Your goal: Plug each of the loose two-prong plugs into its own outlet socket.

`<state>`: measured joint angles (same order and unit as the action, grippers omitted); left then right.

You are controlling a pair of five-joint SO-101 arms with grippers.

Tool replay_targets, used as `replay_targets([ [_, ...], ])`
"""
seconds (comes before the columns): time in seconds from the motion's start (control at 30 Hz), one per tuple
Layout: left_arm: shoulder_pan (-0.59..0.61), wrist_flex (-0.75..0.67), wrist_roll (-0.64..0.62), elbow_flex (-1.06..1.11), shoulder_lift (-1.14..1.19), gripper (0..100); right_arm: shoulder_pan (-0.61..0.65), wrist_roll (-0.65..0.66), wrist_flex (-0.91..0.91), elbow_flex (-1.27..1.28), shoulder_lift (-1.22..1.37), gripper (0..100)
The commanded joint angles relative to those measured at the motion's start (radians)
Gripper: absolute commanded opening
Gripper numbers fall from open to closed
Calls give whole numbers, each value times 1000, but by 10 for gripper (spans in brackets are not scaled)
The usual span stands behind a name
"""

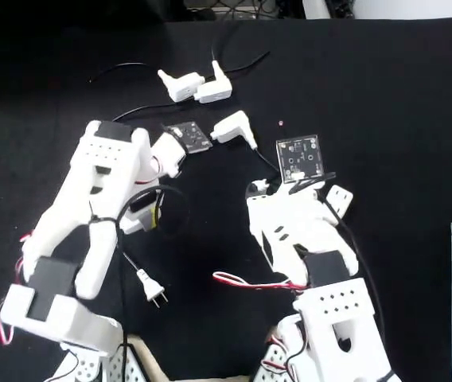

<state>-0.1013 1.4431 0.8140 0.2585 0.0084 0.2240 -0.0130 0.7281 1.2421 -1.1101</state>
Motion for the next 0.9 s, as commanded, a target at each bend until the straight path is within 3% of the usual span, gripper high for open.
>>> replay_targets([
  [0.0,1,-12,-2,-1,-89,155,-2,-3,-18,-5,-15,11],
  [0.2,-2,-12,-84,-7,-98,247,-2,-3,-17,-5,-15,11],
  [0.43,-35,-11,-265,-22,-98,198,-2,-3,-12,-4,-15,11],
  [0.63,-71,23,-132,-10,-98,36,-2,-3,-15,-4,-15,11],
  [0.87,-145,61,-115,97,-98,32,-2,18,-20,10,-15,11],
])
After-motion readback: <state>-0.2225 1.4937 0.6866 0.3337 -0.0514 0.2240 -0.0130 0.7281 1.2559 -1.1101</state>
